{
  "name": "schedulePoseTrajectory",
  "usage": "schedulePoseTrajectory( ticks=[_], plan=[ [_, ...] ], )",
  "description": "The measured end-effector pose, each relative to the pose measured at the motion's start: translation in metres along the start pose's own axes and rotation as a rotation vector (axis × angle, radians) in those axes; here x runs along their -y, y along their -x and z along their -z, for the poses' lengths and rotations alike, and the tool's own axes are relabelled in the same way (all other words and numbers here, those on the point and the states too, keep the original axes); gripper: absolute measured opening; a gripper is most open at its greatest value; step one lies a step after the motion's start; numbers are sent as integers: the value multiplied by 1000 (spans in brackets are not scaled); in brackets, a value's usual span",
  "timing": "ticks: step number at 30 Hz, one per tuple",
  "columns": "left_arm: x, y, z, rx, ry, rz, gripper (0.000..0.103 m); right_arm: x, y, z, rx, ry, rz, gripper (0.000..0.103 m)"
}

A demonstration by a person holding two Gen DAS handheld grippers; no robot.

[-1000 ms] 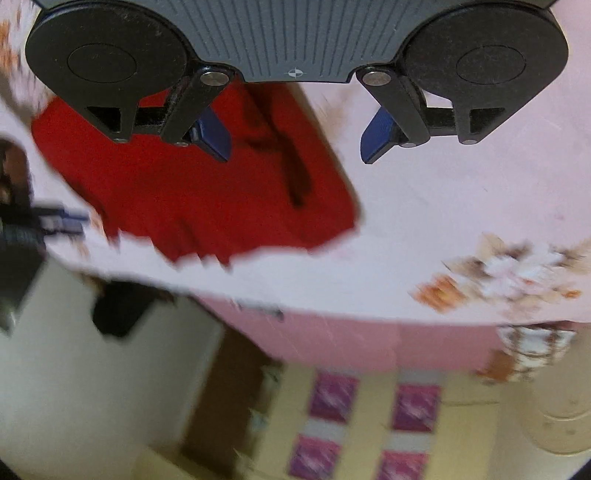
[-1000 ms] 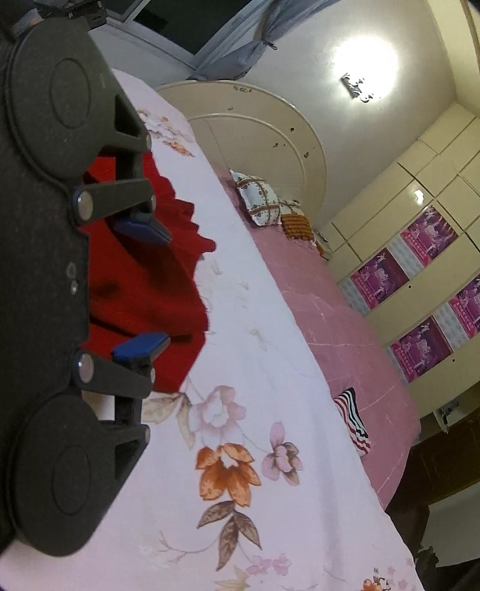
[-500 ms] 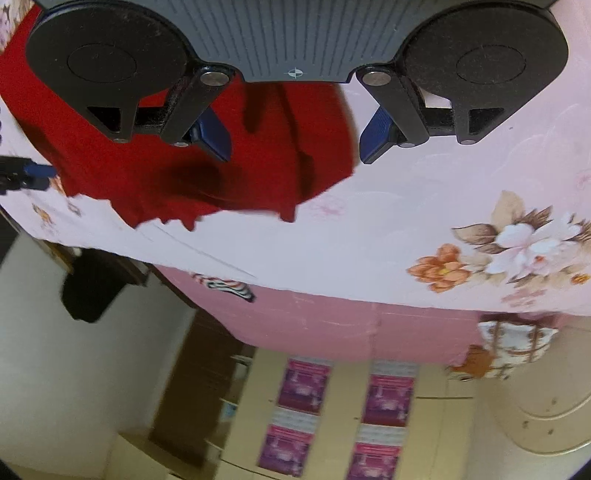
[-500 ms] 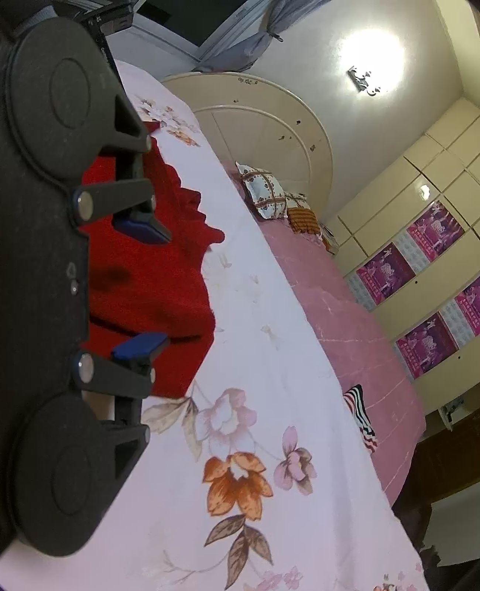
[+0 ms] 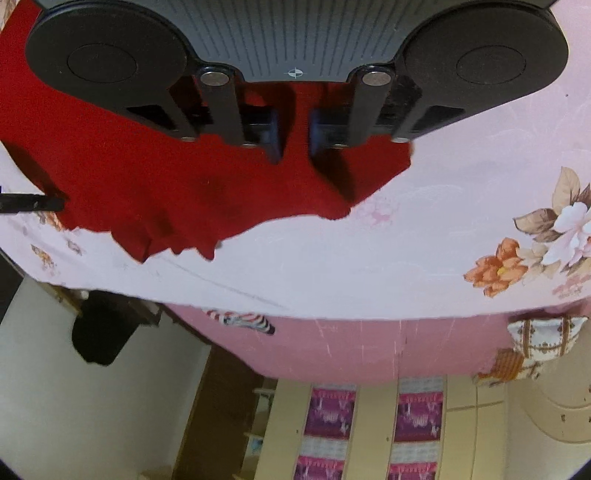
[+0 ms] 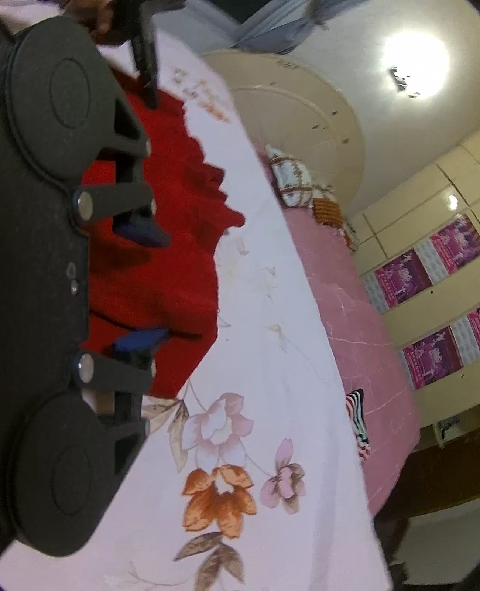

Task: Fold small clothes

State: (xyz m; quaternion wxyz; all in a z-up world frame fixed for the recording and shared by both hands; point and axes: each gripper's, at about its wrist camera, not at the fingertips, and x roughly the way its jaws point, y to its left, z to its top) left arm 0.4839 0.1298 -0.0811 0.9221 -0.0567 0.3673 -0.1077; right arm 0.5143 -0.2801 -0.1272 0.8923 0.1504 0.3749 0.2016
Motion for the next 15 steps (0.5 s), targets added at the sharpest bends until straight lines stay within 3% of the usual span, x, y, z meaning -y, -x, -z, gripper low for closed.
schedulePoseTrajectory(
  ticks=[2,8,11,15],
  plan=[
    [-3,7,1,44,22,7,8,-6,1,0,2,64,38,6],
    [-13,31,-4,192,93,26,6,-24,31,-6,128,216,39,6],
    [-19,24,-10,174,114,3,6,-19,34,-13,154,211,53,6],
    [-19,-10,-6,41,96,-47,6,-3,11,-11,84,156,92,6]
  ],
)
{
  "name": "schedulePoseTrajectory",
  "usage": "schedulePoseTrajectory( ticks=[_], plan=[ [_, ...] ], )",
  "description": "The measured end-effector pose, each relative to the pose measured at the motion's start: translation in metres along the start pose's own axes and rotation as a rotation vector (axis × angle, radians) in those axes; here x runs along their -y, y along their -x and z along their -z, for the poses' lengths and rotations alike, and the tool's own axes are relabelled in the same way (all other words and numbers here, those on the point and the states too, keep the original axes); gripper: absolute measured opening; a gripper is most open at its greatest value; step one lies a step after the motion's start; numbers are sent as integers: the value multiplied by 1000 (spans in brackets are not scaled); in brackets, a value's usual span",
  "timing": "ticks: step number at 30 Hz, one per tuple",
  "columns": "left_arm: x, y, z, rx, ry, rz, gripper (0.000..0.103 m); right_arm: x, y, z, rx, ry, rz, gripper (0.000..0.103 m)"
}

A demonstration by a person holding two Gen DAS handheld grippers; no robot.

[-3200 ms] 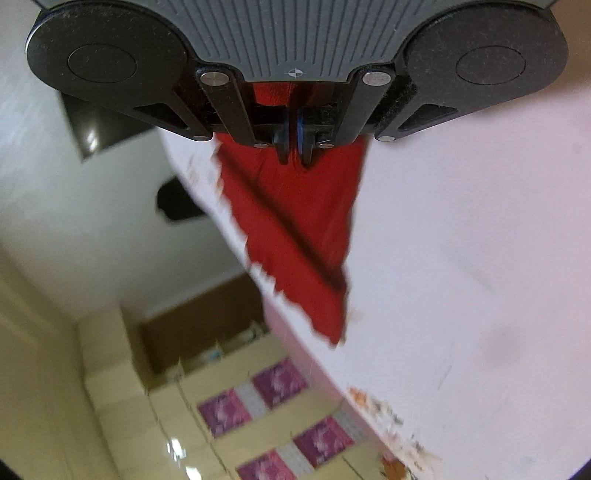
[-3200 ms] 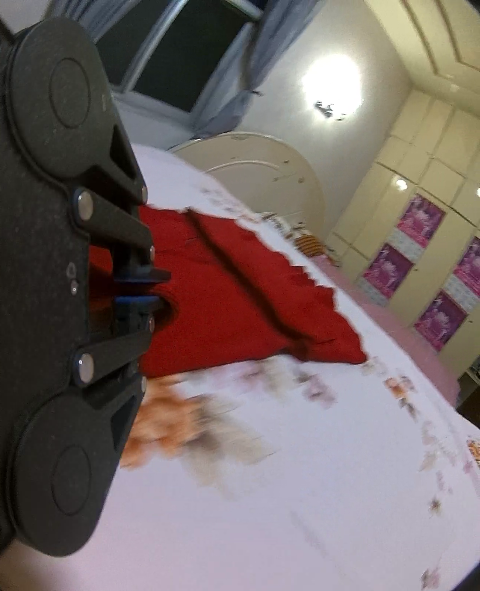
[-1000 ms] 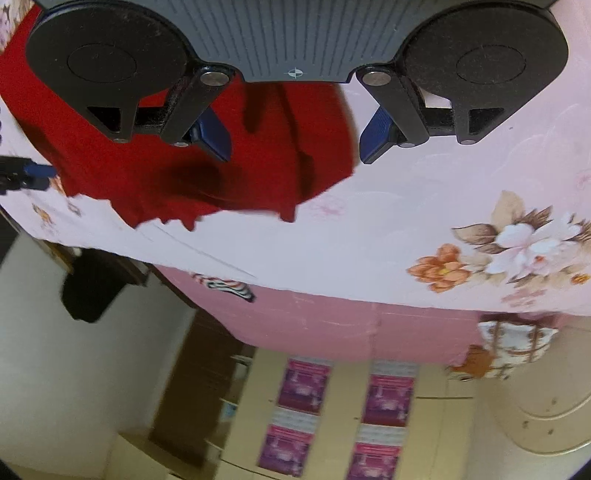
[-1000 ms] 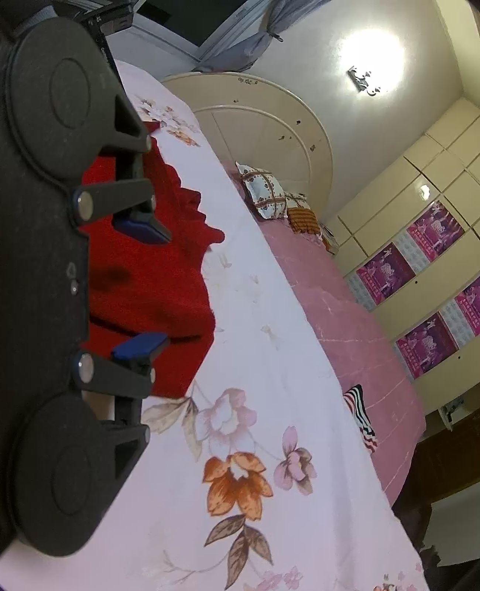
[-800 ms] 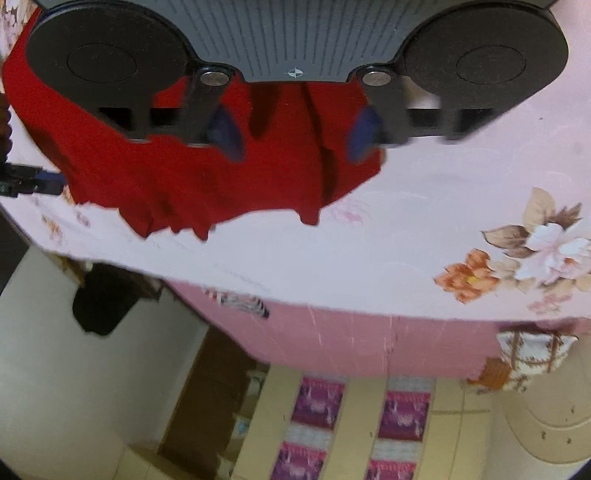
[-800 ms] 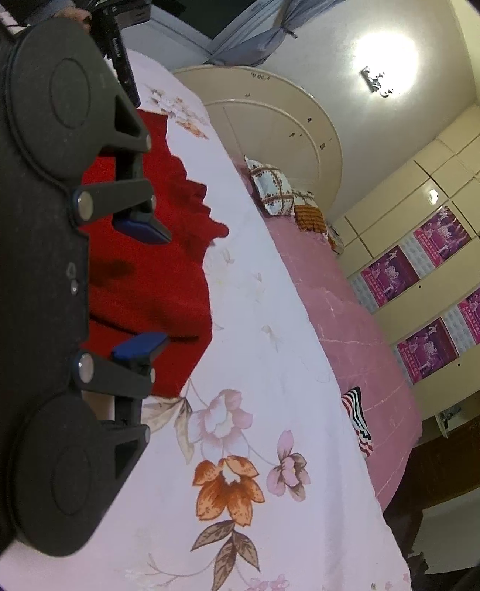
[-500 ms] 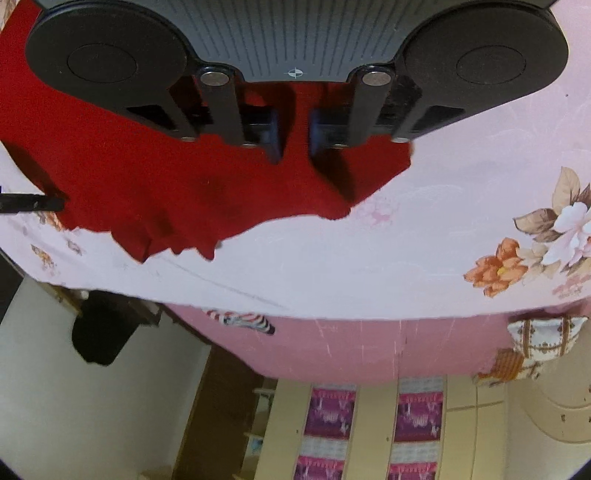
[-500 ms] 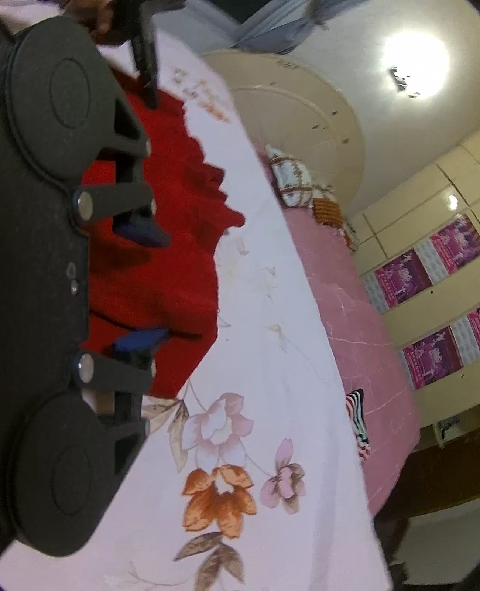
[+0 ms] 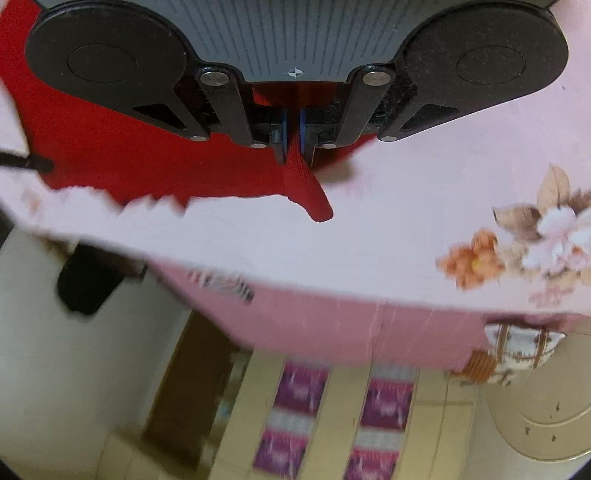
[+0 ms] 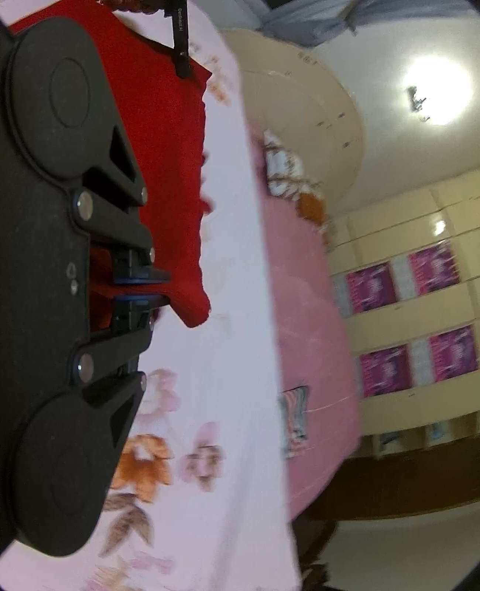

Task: Fold small clothes

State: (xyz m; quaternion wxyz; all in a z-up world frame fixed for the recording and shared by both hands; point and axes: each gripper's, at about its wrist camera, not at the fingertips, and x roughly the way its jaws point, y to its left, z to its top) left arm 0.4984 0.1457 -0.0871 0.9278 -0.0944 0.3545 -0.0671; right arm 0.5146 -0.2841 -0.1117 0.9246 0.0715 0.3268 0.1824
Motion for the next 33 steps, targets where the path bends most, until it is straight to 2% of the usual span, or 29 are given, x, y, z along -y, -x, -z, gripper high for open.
schedulePoseTrajectory(
  ticks=[2,3,4,5,6,7,8,10,11,12,13,14,15,16,18,19,20,22,23,25,26,28,29,31,33],
  plan=[
    [5,-1,1,9,-31,-21,6,2,-16,8,-56,0,23,6],
    [6,1,-1,11,-29,-26,8,2,-17,11,-52,-3,23,7],
    [6,5,-2,23,-33,-46,13,3,-16,10,-50,-15,21,10],
    [4,13,-3,46,-36,-95,28,4,-14,8,-49,-33,23,17],
    [2,22,-5,87,-34,-139,40,3,-9,6,-35,-34,42,31],
    [3,34,-7,140,-42,-151,41,-2,1,5,0,-11,72,32],
    [8,40,-11,171,-48,-128,41,-9,11,3,41,25,67,32],
    [33,34,-22,152,-81,-45,41,-26,9,-6,51,74,35,32],
    [49,26,-25,125,-111,-10,48,-39,2,-10,34,102,16,33],
    [65,17,-26,98,-125,17,76,-54,-9,-13,17,135,-6,37],
    [82,6,-26,68,-125,34,88,-71,-22,-15,-15,163,-28,43],
    [93,1,-23,67,-129,52,92,-86,-35,-14,-51,187,-37,60],
    [104,-5,-17,75,-137,79,92,-102,-50,-12,-94,220,-27,63],
    [109,-11,-13,52,-144,89,92,-116,-62,-7,-121,257,-1,61],
    [108,-22,0,-10,-174,73,91,-131,-72,4,-149,331,22,55],
    [101,-23,7,-25,-207,33,89,-131,-68,7,-147,367,25,53],
    [89,-23,14,-40,-240,-37,84,-126,-64,9,-148,389,36,53],
    [60,-10,18,1,-203,-9,66,-95,-51,7,-158,356,92,52],
    [56,-6,16,-1,-209,-24,59,-73,-44,5,-159,311,111,51],
    [63,-4,12,-1,-244,-74,59,-55,-36,1,-161,241,66,49],
    [71,-2,10,1,-246,-95,61,-59,-34,0,-161,239,71,48],
    [86,12,10,40,-239,-76,83,-76,-24,-2,-116,239,94,50],
    [95,22,11,69,-239,-56,97,-84,-15,-2,-82,234,66,50],
    [116,36,20,104,-263,2,98,-105,-2,4,-66,233,-3,50],
    [129,39,34,96,-272,-11,98,-132,-6,22,-123,308,-43,49]
  ],
)
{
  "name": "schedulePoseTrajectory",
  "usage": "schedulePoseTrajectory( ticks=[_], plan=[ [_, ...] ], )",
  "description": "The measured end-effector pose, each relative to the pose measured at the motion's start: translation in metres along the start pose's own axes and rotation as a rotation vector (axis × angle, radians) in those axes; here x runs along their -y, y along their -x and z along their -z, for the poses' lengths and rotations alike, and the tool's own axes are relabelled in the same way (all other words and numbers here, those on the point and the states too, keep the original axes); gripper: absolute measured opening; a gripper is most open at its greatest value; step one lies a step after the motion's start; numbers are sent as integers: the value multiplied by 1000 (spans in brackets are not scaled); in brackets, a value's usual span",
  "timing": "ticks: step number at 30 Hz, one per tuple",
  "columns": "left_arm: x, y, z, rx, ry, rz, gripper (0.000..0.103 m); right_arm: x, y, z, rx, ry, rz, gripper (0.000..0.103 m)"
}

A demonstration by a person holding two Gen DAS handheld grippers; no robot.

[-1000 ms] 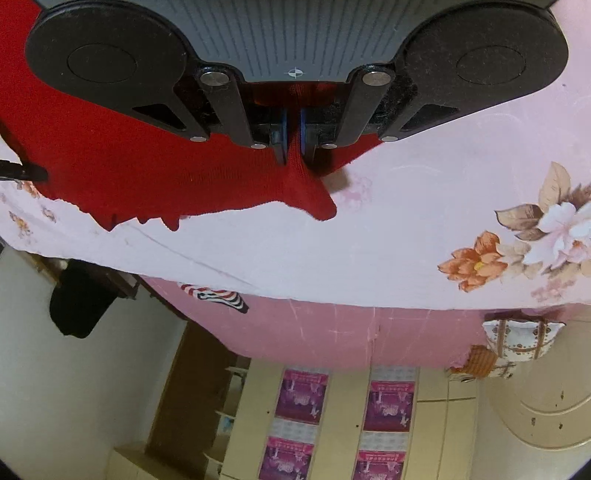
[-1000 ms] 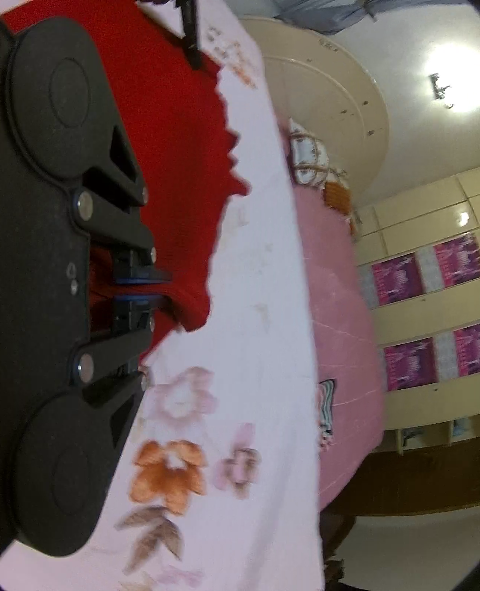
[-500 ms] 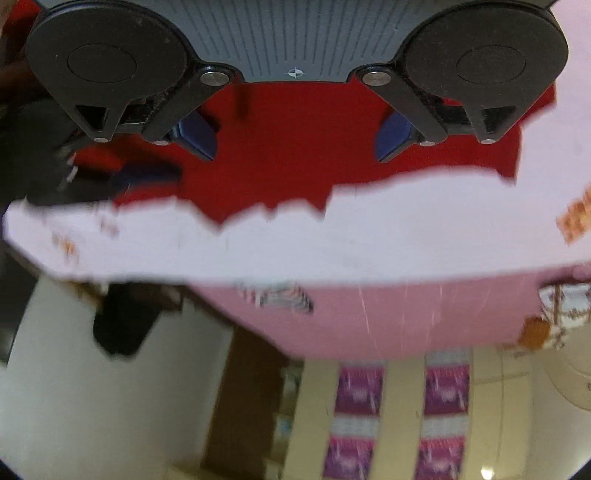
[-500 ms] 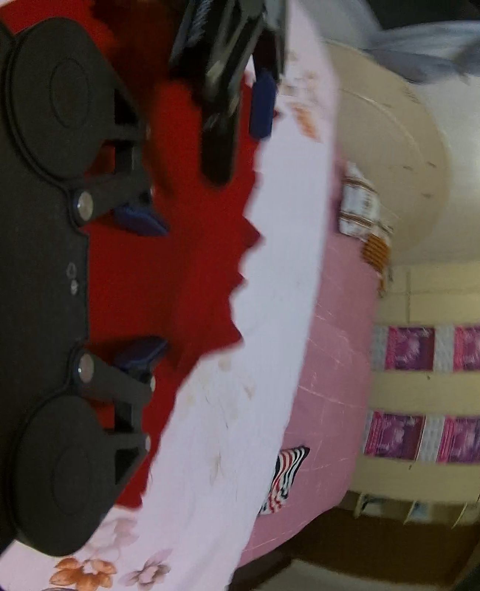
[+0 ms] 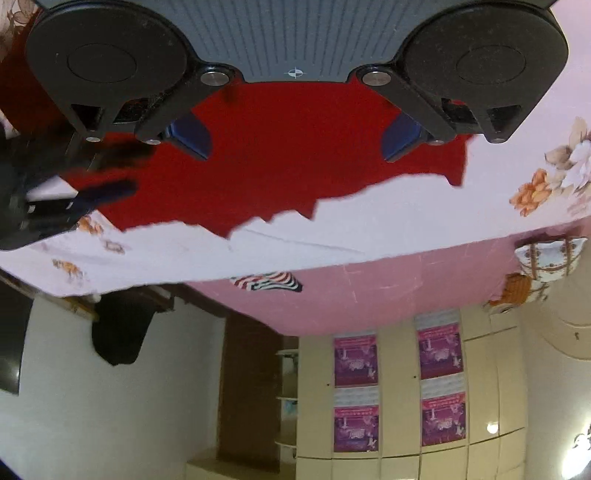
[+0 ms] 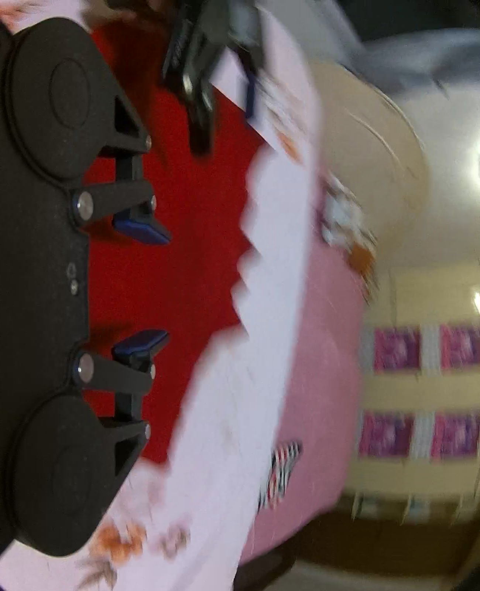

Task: Fold small clothes

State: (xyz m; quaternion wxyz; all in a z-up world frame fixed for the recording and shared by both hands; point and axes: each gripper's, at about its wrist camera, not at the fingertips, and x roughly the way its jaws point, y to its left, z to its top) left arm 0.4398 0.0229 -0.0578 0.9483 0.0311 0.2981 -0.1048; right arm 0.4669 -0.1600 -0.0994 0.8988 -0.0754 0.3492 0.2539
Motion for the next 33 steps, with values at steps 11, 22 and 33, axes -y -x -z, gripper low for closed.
schedulePoseTrajectory(
  ticks=[11,22,33],
  plan=[
    [-42,33,40,-69,20,-177,96,44,41,49,-19,-152,137,45],
    [-8,62,79,-107,-106,-124,99,-37,57,93,-42,102,124,46],
    [-84,101,112,-131,244,0,57,37,115,125,27,-367,-33,44]
  ],
)
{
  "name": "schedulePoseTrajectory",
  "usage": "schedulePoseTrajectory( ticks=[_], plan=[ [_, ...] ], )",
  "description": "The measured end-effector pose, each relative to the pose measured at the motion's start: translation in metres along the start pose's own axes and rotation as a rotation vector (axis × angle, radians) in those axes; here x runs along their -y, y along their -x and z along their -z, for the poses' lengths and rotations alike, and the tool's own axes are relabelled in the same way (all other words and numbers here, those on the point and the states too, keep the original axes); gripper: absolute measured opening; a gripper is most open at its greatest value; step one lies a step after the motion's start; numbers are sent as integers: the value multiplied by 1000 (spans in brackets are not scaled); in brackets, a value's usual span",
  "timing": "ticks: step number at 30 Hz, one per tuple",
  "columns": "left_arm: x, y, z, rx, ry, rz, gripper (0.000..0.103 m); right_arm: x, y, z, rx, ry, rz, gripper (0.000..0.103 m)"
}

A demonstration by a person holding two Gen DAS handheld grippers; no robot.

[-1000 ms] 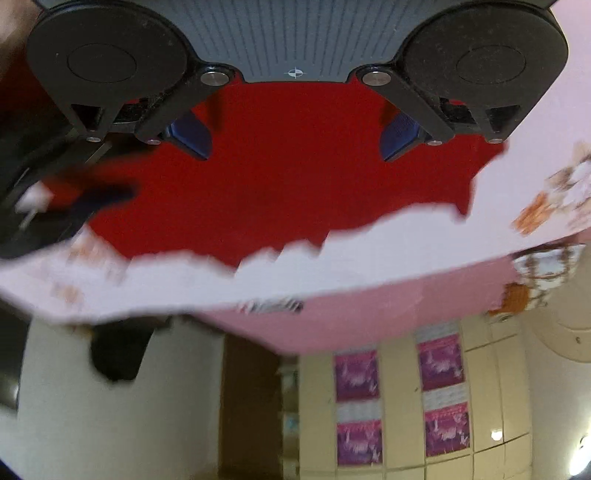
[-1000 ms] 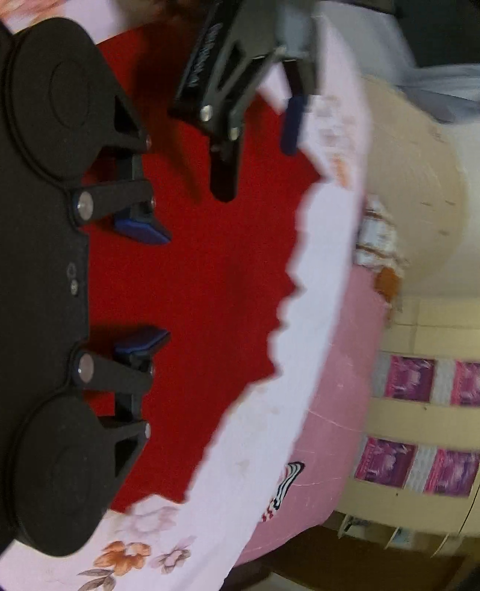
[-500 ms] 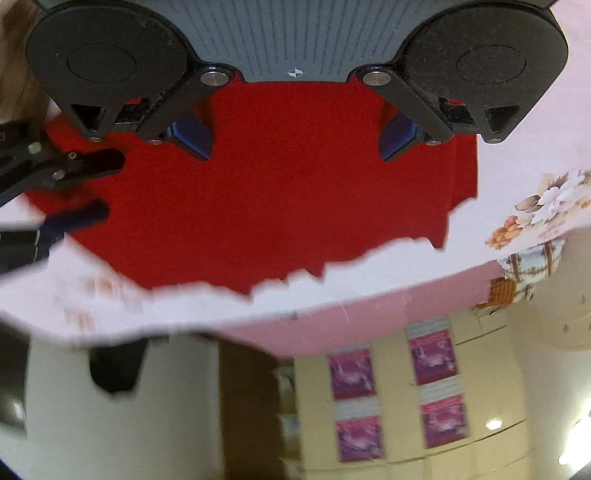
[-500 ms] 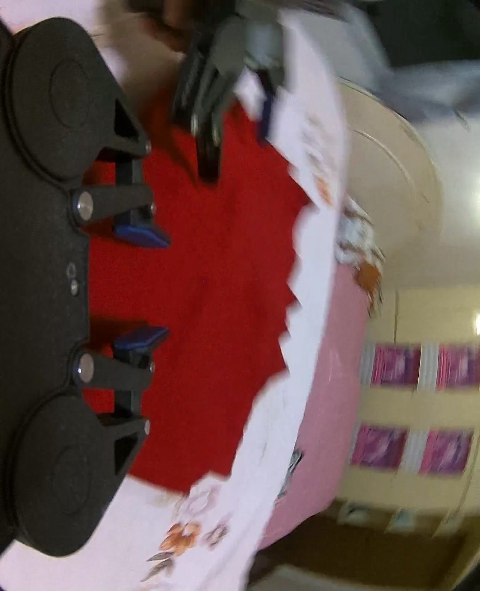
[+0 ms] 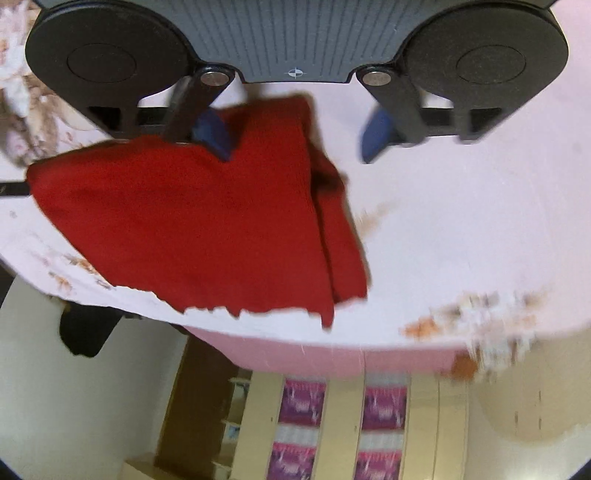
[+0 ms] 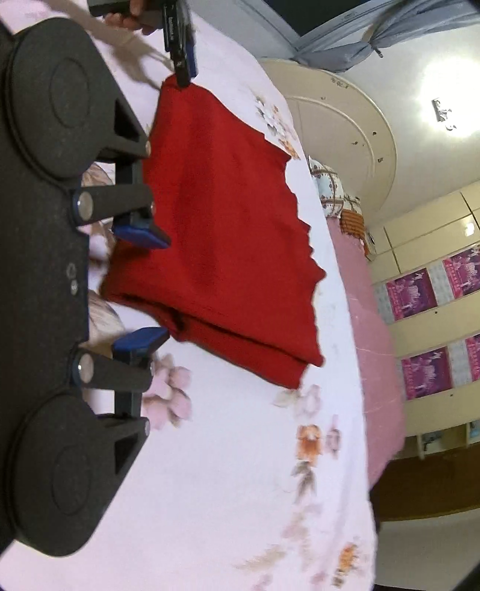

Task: Fold small clothes

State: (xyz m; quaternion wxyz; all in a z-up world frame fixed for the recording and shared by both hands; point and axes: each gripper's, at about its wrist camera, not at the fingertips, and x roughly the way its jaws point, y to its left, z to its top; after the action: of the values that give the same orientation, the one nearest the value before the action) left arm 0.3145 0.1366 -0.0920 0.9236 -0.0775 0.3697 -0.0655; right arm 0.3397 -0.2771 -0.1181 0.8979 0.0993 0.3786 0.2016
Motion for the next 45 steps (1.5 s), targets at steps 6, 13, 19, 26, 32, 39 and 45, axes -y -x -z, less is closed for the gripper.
schedulePoseTrajectory(
  ticks=[6,13,19,26,32,39,45],
  plan=[
    [-11,-16,4,-34,127,52,7,-7,-15,7,-38,-8,-46,13],
    [18,-3,5,-35,-210,-102,7,-6,7,-2,-30,81,-30,7],
    [15,-1,5,-16,-229,-89,13,6,-9,7,-71,56,4,12],
    [64,23,-13,145,-168,-67,43,-56,4,-3,50,189,37,24],
    [136,-19,8,114,-208,-3,53,-123,-52,6,8,324,58,24],
    [90,-15,39,79,-208,-35,79,-102,-50,32,-42,402,151,21],
    [88,0,23,134,-215,-51,79,-96,-38,27,-41,382,148,23]
  ],
)
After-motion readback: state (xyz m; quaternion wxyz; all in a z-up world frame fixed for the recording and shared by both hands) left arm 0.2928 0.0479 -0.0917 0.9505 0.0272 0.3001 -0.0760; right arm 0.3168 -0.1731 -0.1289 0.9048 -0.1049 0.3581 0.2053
